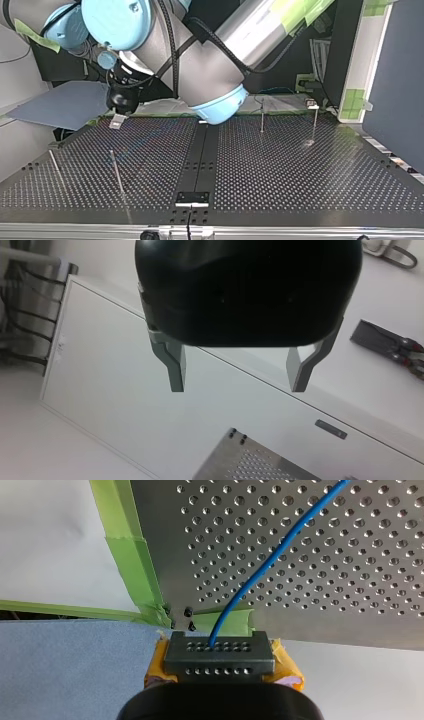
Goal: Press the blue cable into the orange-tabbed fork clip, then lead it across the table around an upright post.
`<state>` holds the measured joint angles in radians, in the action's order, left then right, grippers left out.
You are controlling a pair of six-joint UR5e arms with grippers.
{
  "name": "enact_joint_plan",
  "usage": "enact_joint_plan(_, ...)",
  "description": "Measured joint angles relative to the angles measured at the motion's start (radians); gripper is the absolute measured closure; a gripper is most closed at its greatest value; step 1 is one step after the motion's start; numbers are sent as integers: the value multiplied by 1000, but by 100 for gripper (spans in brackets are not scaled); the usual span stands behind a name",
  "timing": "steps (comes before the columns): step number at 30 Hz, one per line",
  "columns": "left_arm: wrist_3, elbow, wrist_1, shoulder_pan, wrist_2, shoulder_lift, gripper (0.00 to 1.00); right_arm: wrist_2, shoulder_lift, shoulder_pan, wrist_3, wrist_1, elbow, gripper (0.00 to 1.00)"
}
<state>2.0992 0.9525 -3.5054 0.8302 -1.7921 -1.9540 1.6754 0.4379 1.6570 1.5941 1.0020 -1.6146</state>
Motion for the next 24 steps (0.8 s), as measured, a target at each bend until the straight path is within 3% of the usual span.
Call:
enact_joint_plan(7, -12, -61, -54, 3, -45, -1, 0, 0, 0, 0, 0, -1, 0, 100)
enact_joint_plan(13, -50, -99, -99, -4, -101, -1, 0, 0, 0, 0, 0, -3, 0, 100)
enact_joint_plan(17, -60, -78, -79, -6, -132, -1, 0, 0, 0, 1, 0, -4, 0, 100)
enact_joint_plan(24, -68, -66, -51, -6, -136, -1, 0, 0, 0, 2, 0, -5, 0, 100)
